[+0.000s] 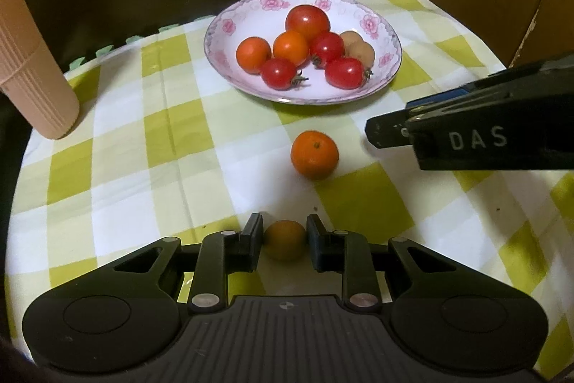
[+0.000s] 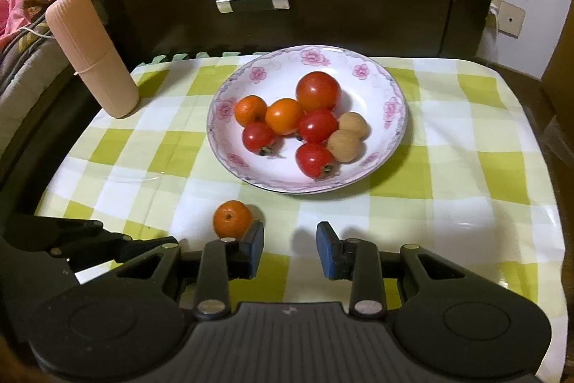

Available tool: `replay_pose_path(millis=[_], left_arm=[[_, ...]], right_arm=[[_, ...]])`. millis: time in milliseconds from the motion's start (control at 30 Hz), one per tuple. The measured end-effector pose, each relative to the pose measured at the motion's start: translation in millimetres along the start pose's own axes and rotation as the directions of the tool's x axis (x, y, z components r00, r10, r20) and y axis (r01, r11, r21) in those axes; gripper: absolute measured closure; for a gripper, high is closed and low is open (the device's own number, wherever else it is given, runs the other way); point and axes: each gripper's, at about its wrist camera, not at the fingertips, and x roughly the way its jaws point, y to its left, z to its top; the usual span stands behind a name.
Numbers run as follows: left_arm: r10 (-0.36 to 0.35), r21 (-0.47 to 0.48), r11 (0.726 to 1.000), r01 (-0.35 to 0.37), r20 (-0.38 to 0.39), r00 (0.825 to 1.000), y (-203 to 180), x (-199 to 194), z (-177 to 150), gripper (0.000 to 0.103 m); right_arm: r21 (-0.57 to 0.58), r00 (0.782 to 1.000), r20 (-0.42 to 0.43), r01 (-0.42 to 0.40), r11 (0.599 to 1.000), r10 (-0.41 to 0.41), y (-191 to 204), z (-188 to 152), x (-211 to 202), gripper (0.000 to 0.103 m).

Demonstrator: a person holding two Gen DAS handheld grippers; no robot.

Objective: Organize fruits
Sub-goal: 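Withdraw both open tools from the bowl toward the remaining loose fruits, then grasp the loose tangerine with the right tool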

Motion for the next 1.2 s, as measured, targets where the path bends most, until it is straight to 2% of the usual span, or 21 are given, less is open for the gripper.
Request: replay_pose_path(millis=[233, 400, 500, 567, 667, 733, 967, 1200], left_arm=[[0.008, 0.014, 1.0, -0.008, -0.028, 1.0, 9.9, -15.9, -8.7, 0.069], [0.008, -0.03, 1.0, -0.01, -0.038, 0.999, 22.7, -21.1, -11.9, 0.069], [0.006, -0.041, 0.999, -0.007, -0.04, 0.999, 26.1, -20.2, -12.3, 0.069], [0.006, -0.043, 0.999, -0.008, -0.04, 0.999, 27.1, -19.2, -12.4, 0.069], [0.008, -0.051, 0.999, -0.011, -0.047, 0.999, 30.5, -16.0, -12.7, 0.069], [0.011, -0.055, 0.998, -0.014, -0.054, 0.998, 32.3, -13.1, -13.3, 0.069], [0.015, -0.046, 0.999, -0.018, -0.048, 0.999, 27.4, -17.2, -17.7, 0.068], [0.029, -0.035, 0.999, -0.03, -0.035, 0.999, 23.1, -22.2, -27.7, 0.061]], right_arm=[[0.015, 0.999, -0.022, -0.038, 0.999, 0.038, 4.9, -2.7, 8.7, 0.072], [0.021, 0.997, -0.014, -0.081, 0.996, 0.082, 14.1, 2.3, 16.2, 0.072], [0.015, 0.996, -0.024, -0.082, 0.997, 0.082, 24.3, 5.6, 26.5, 0.067], [0.013, 0.996, -0.029, -0.081, 0.997, 0.081, 30.6, 6.7, 34.9, 0.067], [-0.015, 0.999, -0.037, -0.032, 0.999, 0.031, 38.8, 5.5, 46.3, 0.068], [-0.05, 1.0, -0.028, -0.015, 0.999, 0.014, 41.7, 4.0, 46.9, 0.071], [-0.067, 0.998, -0.058, -0.008, 0.998, 0.004, 27.1, -6.9, 28.9, 0.073], [-0.159, 0.995, -0.089, 0.03, 0.987, -0.044, 23.1, -47.2, -10.7, 0.073]])
